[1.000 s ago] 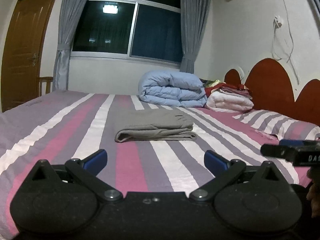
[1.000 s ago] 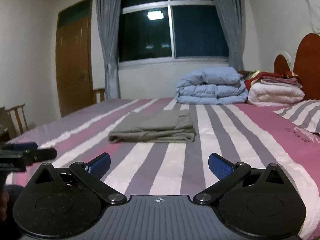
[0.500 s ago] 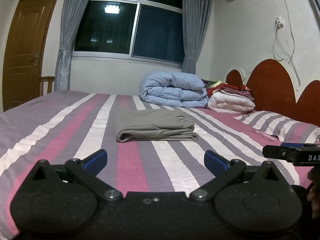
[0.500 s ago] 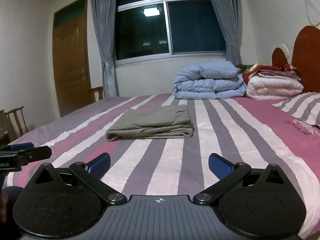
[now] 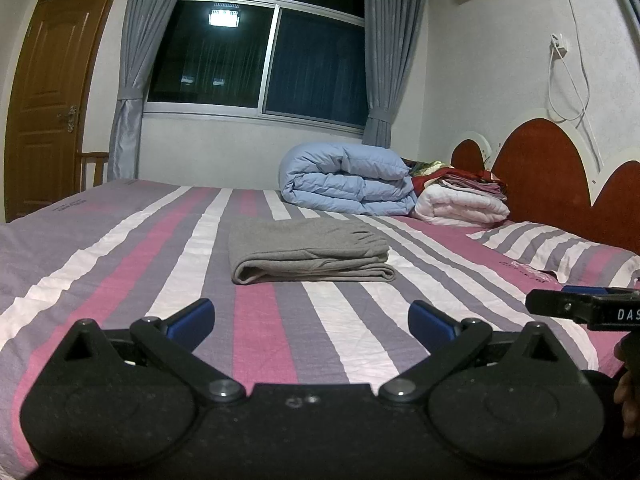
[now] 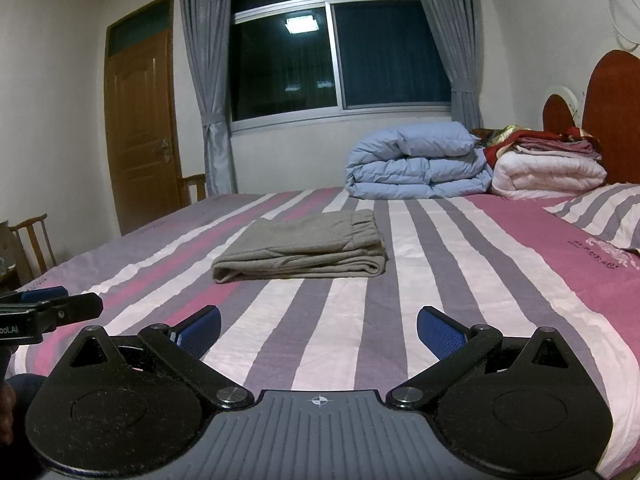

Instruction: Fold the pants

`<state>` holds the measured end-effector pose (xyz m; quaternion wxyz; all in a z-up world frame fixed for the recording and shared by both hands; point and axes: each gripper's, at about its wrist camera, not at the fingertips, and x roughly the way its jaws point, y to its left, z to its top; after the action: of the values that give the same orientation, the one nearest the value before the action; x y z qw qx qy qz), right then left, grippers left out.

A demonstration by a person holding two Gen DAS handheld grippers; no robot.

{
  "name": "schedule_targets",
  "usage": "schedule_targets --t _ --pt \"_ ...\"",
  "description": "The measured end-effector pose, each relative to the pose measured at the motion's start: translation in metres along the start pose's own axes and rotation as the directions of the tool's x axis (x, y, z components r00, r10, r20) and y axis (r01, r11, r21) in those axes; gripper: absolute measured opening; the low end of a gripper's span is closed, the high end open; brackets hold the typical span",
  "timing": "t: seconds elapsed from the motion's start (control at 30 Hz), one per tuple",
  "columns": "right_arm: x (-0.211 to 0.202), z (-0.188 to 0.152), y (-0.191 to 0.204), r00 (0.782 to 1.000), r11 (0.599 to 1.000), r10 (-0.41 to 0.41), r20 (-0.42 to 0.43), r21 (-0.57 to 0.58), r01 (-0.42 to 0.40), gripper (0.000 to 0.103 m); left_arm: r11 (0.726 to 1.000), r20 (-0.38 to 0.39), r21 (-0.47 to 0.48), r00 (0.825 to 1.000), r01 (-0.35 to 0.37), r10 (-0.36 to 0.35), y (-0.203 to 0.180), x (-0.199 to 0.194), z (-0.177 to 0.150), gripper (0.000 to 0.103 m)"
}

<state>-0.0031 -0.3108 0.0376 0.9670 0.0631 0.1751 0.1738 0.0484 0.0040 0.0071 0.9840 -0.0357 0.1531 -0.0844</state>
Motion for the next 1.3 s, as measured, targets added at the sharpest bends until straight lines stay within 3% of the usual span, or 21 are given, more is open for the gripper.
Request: schedule_targets --t 1.3 --pt "-0.0011 0.0001 0.0008 1.0 1.0 -0.001 -0.004 0.008 0.001 0.103 1.0 -0.003 0.004 1.0 0.01 -0.01 -0.0036 0.0004 0.0001 0.097"
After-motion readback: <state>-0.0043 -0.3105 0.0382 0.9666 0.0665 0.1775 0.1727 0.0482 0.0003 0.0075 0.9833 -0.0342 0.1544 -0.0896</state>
